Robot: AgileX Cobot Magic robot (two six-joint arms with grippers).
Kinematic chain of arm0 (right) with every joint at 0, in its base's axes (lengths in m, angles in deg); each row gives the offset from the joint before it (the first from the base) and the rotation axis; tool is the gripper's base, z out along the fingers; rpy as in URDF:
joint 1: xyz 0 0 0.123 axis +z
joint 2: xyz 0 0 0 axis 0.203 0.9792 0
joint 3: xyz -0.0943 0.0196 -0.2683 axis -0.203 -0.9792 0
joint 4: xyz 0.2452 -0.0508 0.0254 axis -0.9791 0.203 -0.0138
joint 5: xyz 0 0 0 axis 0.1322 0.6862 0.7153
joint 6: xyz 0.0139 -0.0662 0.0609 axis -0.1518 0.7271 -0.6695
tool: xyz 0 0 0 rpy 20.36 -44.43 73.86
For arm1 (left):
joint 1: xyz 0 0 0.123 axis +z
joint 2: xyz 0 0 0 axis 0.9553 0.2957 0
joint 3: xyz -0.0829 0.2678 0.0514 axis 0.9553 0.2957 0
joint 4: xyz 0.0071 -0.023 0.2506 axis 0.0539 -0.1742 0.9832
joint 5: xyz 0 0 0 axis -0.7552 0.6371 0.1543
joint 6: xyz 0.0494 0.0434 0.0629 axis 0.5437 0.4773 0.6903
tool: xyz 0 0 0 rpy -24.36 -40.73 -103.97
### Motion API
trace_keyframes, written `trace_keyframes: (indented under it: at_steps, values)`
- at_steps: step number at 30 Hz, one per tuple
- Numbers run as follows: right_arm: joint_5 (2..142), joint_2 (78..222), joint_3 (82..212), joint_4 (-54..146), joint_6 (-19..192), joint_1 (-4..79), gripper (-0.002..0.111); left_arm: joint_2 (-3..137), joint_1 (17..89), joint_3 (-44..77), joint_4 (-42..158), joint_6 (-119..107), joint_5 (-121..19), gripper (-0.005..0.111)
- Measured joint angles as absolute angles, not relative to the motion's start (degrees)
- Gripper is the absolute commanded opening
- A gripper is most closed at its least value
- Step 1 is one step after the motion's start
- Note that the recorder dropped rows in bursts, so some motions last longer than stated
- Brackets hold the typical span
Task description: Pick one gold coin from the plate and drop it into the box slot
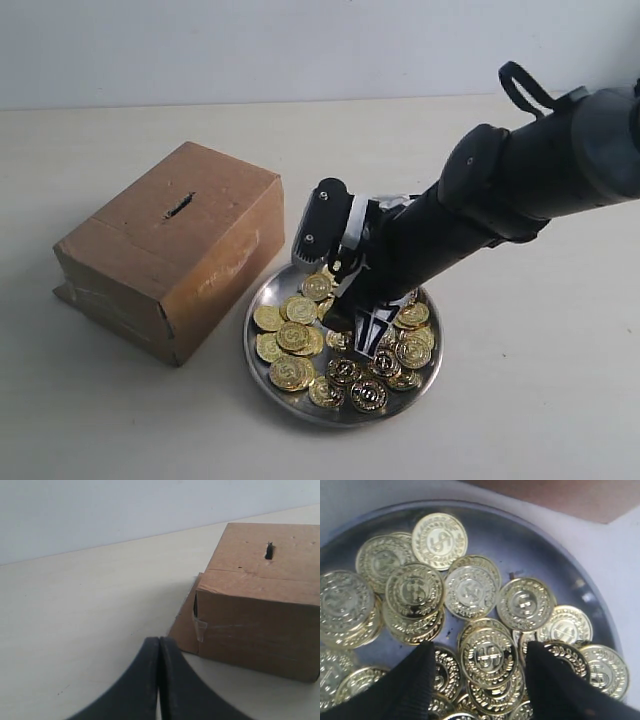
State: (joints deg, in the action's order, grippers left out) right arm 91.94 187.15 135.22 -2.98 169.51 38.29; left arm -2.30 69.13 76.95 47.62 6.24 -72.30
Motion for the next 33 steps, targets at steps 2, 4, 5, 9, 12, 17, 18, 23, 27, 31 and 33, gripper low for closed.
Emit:
trace_keyframes:
  at_steps: [2, 4, 5, 9, 12, 17, 18, 23, 27, 31, 33]
  values:
    - [90.5, 188.0, 135.2, -4.7, 169.5, 38.3, 0.053, -2.3, 69.1, 77.0, 47.6, 6.2, -72.3, 0.001]
    - [89.3, 188.8, 135.2, -6.3, 169.4, 38.3, 0.053, -2.3, 69.1, 77.0, 47.6, 6.2, -72.3, 0.001]
    - [89.1, 189.2, 135.2, -6.5, 169.4, 38.3, 0.053, -2.3, 69.1, 77.0, 47.6, 6.2, -72.3, 0.001]
    - [88.8, 190.0, 135.2, -7.7, 169.4, 38.3, 0.053, -2.3, 69.1, 77.0, 47.6, 6.2, -72.3, 0.001]
    - [88.7, 190.2, 135.2, -8.2, 169.3, 38.3, 0.053, -2.3, 69.1, 77.0, 47.6, 6.2, -72.3, 0.001]
    - [88.6, 190.6, 135.5, -8.6, 169.2, 38.3, 0.049, -2.3, 69.1, 77.0, 47.6, 6.2, -72.3, 0.001]
    - [88.6, 190.8, 135.6, -8.6, 169.2, 38.3, 0.047, -2.3, 69.1, 77.0, 47.6, 6.2, -72.3, 0.001]
    - [89.3, 190.9, 135.6, -8.9, 168.9, 38.3, 0.038, -2.3, 69.1, 77.0, 47.6, 6.2, -72.3, 0.001]
    - [89.8, 190.9, 135.7, -9.0, 168.9, 38.3, 0.025, -2.3, 69.1, 77.0, 47.6, 6.2, -72.3, 0.001]
    - [89.9, 191.0, 135.7, -9.3, 168.9, 38.3, 0.025, -2.3, 69.1, 77.0, 47.6, 6.2, -72.3, 0.001]
    - [89.9, 191.0, 135.7, -9.5, 168.9, 38.3, 0.025, -2.3, 69.1, 77.0, 47.6, 6.2, -72.3, 0.001]
